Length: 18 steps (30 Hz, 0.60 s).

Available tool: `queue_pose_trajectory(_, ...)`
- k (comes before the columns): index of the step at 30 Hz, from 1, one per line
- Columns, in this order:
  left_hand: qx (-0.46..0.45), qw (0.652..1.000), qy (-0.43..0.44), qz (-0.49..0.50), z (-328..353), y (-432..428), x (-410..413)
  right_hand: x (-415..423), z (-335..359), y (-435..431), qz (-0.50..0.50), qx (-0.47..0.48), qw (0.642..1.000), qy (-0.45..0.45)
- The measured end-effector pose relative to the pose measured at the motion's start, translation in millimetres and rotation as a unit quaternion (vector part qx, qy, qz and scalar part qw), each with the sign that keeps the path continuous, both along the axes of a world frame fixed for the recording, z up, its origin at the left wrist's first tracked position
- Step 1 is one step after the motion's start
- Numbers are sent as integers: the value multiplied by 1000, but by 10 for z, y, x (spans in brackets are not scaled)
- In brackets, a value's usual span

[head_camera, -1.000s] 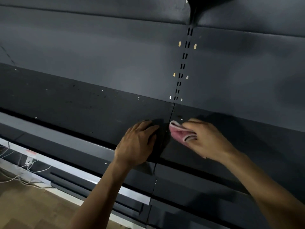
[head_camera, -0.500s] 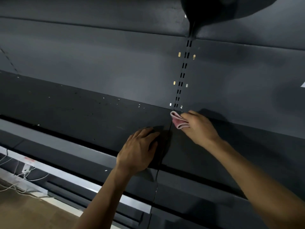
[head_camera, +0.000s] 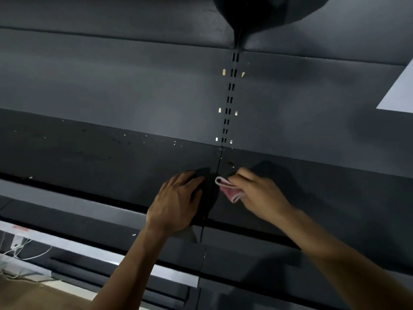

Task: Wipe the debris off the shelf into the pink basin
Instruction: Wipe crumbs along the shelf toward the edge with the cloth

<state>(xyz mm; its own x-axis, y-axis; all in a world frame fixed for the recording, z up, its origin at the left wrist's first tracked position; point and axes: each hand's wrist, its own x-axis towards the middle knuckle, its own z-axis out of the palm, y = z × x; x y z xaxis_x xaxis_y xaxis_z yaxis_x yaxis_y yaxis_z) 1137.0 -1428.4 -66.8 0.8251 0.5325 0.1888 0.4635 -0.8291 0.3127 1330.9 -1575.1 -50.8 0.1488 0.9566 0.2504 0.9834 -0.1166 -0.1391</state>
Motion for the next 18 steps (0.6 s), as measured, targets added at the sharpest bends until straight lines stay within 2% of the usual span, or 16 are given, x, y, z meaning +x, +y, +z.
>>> queue_pose_trajectory(4,-9,1000,-1,-15,-19,31,-31,173,145,111,-40,21,997,55)
queue_pose_trajectory(8,-8,1000,5,-15,-23,34,-26,282,383,-237,-127,111,975,143)
queue_pose_trajectory(13,5,1000,18,0,2,-15,19,462,370,-842,-301,24,944,132)
queue_pose_trajectory(18,12,1000,20,1,17,-24,40,153,101,-736,-372,-21,925,80)
